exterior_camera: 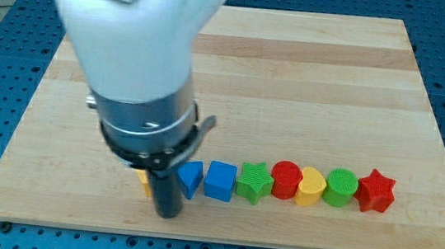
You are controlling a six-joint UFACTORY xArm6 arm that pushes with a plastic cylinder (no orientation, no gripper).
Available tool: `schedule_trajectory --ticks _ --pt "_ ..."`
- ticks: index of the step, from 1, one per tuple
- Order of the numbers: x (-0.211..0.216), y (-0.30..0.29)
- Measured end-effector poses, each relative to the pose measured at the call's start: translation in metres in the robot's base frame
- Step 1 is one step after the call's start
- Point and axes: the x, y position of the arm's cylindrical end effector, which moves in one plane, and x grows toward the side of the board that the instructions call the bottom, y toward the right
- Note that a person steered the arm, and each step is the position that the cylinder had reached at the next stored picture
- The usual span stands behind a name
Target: Push the green circle slightly towards the top
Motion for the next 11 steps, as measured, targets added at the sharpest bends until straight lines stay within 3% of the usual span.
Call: schedule_trajectory --ticks 2,4,5,11 --pt "0.016 0.076" --pt "0.016 0.178" --pt "0.001 0.199" --pt "-0.085 0.183"
